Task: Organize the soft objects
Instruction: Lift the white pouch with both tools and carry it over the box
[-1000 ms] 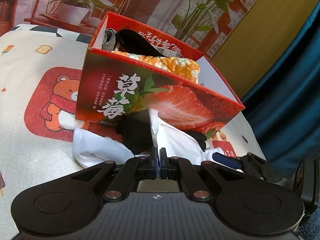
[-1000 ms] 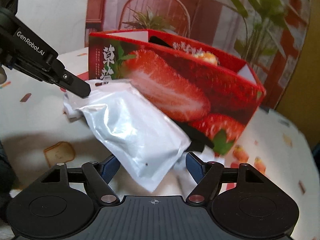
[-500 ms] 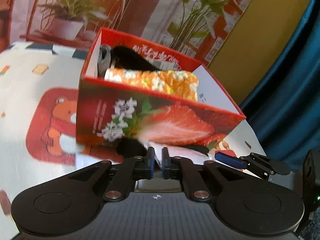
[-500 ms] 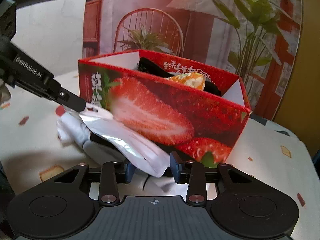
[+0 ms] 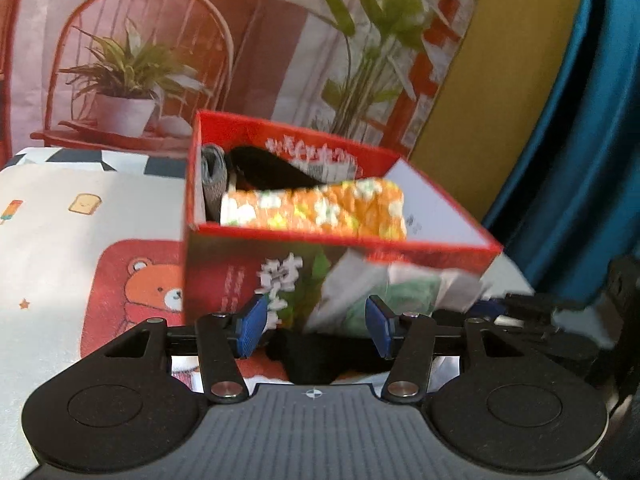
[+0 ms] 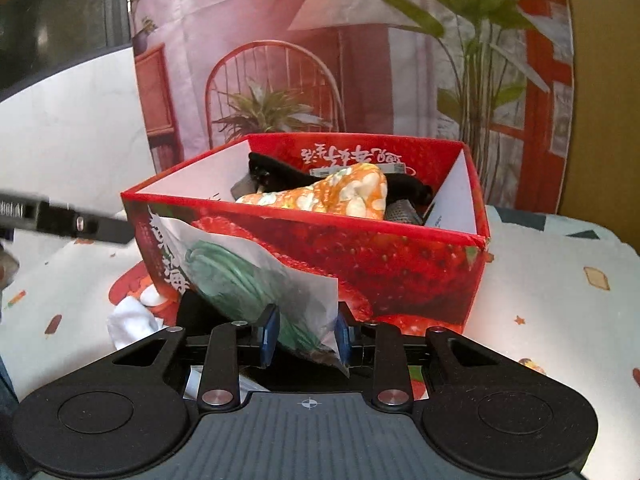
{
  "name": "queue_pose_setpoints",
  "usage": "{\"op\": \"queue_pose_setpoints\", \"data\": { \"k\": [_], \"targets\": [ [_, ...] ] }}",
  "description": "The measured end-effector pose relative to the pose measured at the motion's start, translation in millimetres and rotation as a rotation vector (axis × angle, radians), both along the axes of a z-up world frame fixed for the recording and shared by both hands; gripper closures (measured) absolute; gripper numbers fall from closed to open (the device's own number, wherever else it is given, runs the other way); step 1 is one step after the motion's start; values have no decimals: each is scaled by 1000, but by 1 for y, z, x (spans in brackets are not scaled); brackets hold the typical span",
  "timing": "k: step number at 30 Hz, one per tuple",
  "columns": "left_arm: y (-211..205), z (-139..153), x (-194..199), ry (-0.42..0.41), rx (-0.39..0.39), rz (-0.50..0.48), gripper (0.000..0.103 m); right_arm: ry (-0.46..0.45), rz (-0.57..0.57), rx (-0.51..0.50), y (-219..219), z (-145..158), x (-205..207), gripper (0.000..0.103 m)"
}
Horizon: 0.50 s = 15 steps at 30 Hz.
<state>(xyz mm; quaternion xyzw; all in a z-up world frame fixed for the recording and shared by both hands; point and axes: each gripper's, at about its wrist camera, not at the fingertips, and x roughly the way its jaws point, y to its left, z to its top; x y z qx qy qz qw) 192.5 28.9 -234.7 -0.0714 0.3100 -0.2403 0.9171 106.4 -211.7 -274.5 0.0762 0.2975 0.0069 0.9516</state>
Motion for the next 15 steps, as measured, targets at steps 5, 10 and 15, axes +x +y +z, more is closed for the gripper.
{"op": "queue_pose_setpoints", "data": {
  "k": [5, 10, 15],
  "targets": [
    [-18, -8, 9, -27, 56, -61, 46, 3, -29, 38, -4, -1, 0, 75],
    [-29, -13, 18, -37, 65, -90, 46, 2, -26, 42, -4, -2, -1, 75],
    [-38, -21, 19, -46, 73, -136, 47, -2, -27, 54, -6, -4, -1, 75]
  ]
}}
